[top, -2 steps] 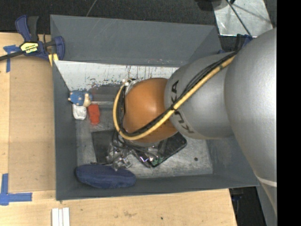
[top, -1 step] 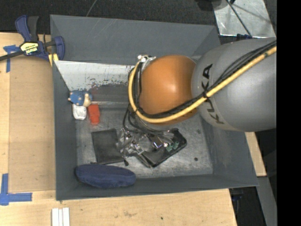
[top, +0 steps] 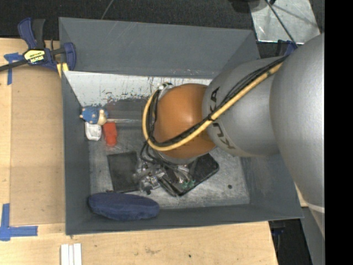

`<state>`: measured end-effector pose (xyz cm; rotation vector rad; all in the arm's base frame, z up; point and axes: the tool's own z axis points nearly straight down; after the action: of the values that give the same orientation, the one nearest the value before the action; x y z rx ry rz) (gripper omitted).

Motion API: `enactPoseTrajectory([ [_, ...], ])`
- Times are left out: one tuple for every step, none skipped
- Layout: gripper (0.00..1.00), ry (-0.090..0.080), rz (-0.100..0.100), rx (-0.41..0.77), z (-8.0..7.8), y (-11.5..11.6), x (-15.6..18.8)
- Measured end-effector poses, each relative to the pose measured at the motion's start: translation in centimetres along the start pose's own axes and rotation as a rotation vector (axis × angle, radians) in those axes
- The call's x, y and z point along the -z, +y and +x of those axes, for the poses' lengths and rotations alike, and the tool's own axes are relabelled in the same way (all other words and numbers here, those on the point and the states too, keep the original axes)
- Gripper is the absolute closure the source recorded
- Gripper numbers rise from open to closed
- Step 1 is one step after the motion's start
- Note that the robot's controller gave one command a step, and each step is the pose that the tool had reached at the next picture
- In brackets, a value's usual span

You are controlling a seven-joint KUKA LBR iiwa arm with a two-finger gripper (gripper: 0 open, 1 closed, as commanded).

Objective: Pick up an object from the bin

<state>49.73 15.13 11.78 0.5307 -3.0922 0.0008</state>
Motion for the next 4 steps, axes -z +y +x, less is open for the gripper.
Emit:
enactPoseTrajectory([
  [1.0,-0.011,0.001,-0.165,-0.1,-2.3,6.9],
  [0.0,-0.008,0.0,-0.162,-0.1,-2.2,6.7],
  [0.0,0.002,0.0,-0.091,1.3,-9.1,0.3],
  [0.0,-0.015,-0.003,0.025,4.2,-12.6,-4.6],
])
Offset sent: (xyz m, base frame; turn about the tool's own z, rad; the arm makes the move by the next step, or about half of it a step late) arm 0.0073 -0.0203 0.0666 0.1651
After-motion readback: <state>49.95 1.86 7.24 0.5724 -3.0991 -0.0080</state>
